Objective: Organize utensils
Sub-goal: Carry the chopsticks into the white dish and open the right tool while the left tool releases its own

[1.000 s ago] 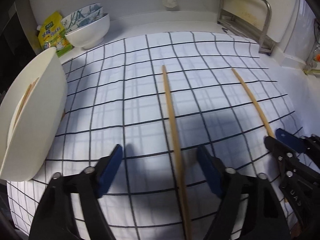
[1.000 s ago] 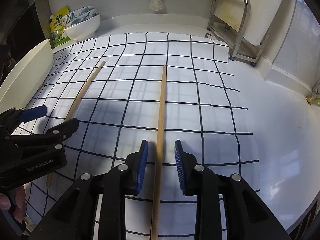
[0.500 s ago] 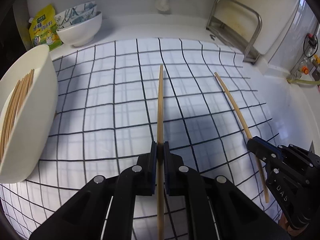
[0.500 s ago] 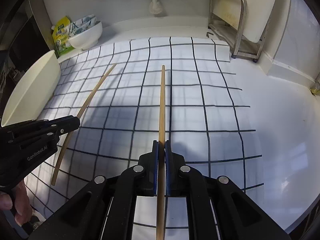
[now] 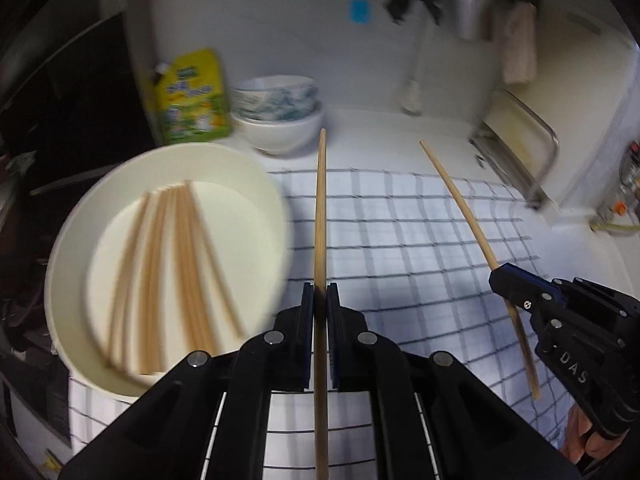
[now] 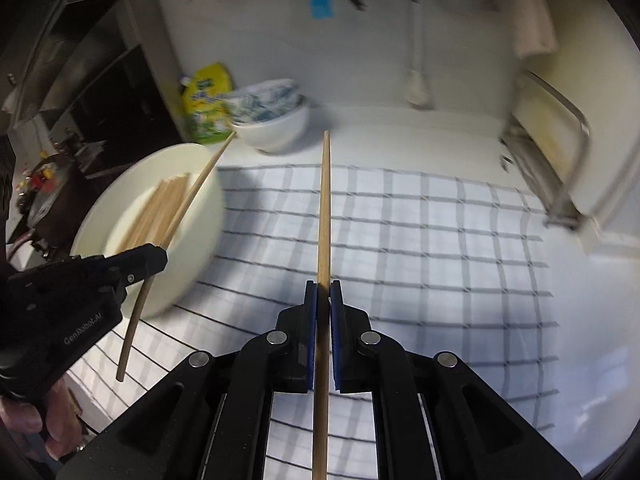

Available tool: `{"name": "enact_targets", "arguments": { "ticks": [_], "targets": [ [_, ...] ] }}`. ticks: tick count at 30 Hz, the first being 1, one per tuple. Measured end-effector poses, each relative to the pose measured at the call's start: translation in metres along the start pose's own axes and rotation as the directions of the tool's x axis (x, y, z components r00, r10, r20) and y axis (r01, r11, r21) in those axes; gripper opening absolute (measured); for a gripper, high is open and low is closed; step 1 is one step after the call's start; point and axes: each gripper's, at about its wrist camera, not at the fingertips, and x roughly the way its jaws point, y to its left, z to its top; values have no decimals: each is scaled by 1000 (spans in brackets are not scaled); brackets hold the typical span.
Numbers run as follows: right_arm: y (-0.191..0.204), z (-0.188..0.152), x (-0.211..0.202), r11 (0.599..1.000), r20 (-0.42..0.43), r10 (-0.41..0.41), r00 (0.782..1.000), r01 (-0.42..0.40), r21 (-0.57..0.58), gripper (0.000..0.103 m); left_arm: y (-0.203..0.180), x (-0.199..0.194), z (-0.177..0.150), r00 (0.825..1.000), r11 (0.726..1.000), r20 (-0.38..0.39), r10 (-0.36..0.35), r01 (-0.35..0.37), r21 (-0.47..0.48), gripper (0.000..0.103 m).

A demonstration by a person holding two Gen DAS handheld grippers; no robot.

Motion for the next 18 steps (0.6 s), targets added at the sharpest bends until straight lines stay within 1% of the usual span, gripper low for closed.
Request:
{"name": "enact_targets", "arguments": {
  "ticks": [4,8,11,13,15,18],
  "targets": [
    [50,32,13,996,18,60,998,-59,-70,6,52,-14,11,998,997,16,65,-64,-48,7],
    [99,60,35,986,20,122,992,-119,-120,6,97,-18,25,992,990,34,120,-117,-84,7],
    [133,76,54,978,11,145,989,-142,-152,6,128,-12,37,989,985,40,140,-135,-106,7],
    [154,85,70,975,-5,151,989,-150,-164,6,140,-4,42,988,984,39,148,-143,-110,7],
    [168,90,85,973,-23,152,988,-154,-170,6,149,5,45,988,983,27,151,-147,-112,8],
    [182,90,104,974,-62,145,988,-153,-168,6,161,24,44,990,984,-14,140,-141,-111,8]
  ]
}}
